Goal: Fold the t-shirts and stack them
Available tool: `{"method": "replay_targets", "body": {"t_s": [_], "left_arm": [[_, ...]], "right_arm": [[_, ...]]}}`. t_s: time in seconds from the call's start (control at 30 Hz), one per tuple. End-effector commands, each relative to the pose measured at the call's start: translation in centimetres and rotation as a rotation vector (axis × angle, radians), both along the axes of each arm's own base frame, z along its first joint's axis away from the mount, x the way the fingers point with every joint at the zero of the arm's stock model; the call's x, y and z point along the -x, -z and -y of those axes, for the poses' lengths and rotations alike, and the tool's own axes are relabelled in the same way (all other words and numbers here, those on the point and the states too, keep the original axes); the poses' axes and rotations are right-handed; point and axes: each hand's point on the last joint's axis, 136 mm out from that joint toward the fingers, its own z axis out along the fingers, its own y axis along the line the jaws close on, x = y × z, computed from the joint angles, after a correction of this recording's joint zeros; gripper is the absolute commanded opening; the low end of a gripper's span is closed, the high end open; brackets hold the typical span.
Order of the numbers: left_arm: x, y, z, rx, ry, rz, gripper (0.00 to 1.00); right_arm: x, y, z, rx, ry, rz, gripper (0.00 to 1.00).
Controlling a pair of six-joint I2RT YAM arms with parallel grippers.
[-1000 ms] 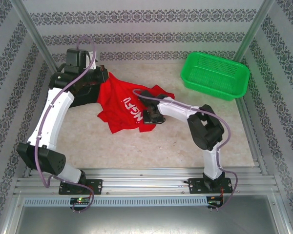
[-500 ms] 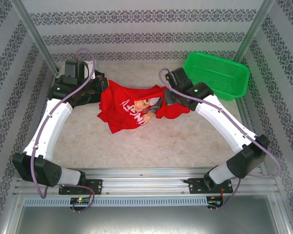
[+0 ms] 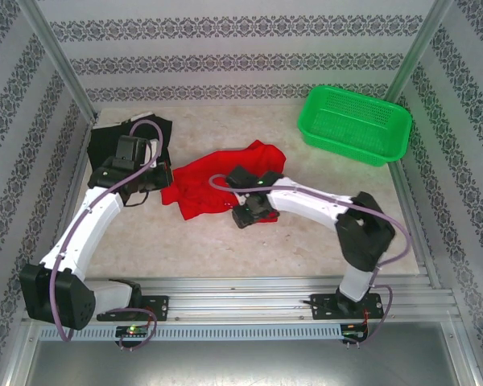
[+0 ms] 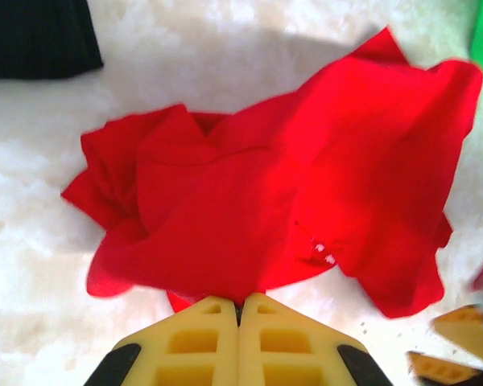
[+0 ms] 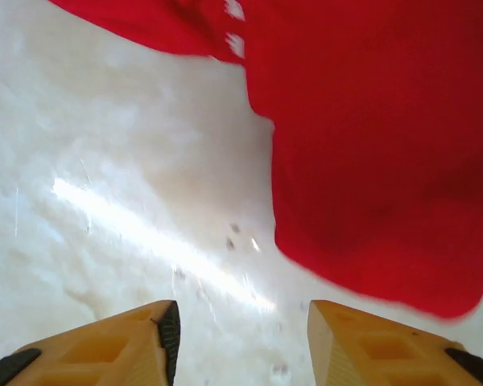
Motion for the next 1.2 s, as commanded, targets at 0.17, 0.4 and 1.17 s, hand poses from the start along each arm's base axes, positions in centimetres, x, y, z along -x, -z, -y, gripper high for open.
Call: {"method": "replay_targets", "body": {"t_s": [0.17, 0.4, 1.17], "left_arm": [[0.9, 0.7, -0.2, 0.024, -0.012, 0.010, 0.00], [0.9, 0.6, -0.1, 0.018, 0.001, 0.014, 0.00], [1.7, -0.6, -0.9, -0.019, -0.006, 0.060, 0.00]], "right_arm": [[2.5, -0.9, 6.1, -0.123, 0.391, -0.179, 0.53], [0.4, 2.8, 9.5, -0.104, 0.543, -0.181, 0.50], [-7.4, 6.2, 6.0, -0.249, 0.614, -0.178, 0.15]]}}
